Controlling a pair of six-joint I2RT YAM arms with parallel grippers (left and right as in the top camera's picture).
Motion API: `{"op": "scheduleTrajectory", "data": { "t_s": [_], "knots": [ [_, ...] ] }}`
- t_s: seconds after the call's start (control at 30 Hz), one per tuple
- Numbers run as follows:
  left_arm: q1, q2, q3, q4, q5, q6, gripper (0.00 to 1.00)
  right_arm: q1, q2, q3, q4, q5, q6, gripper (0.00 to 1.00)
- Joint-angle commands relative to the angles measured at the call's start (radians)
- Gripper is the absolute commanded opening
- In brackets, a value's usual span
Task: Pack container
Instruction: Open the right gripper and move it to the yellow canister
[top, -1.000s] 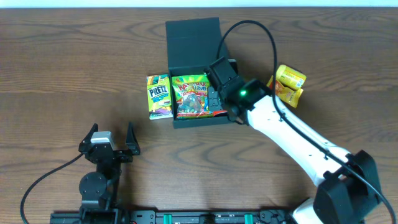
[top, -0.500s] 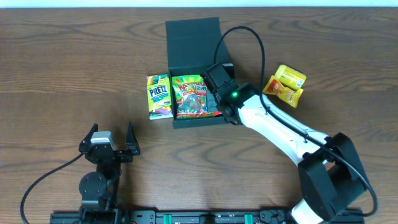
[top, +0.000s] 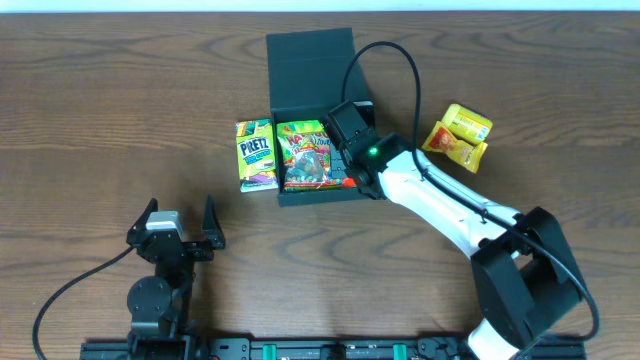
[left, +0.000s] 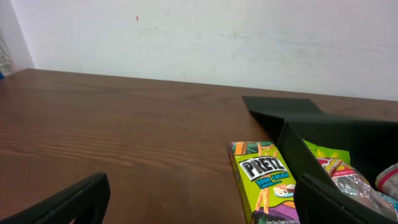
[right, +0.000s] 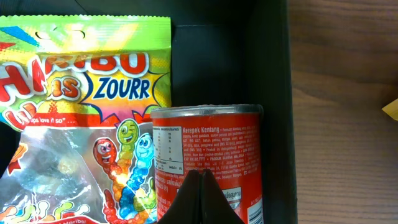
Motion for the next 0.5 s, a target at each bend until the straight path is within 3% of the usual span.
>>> {"op": "scheduleTrajectory", "data": {
  "t_s": [0.0,0.2,0.37,0.47],
  "knots": [
    [0.004,-0.006,-0.014,-0.053,-0.007,0.003,0.95,-0.01,-0.02,-0.005,-0.013,0.015,-0.011,0.01],
    [0.004,-0.006,-0.015,-0.053,-0.008,0.003,0.95,-0.064,-0.182,-0.005,-0.029,0.038,-0.033,0.01],
    [0.004,-0.006,-0.014,-0.053,-0.008,0.003,0.95,-0.227,-0.295,-0.005,-0.148,0.042,-0.048,0.01],
    [0.004,-0.006,-0.015,-0.053,-0.007,0.003,0.95,-0.369,-0.328,-0.005,-0.223,-0.039,-0.044,0.11]
  ]
}}
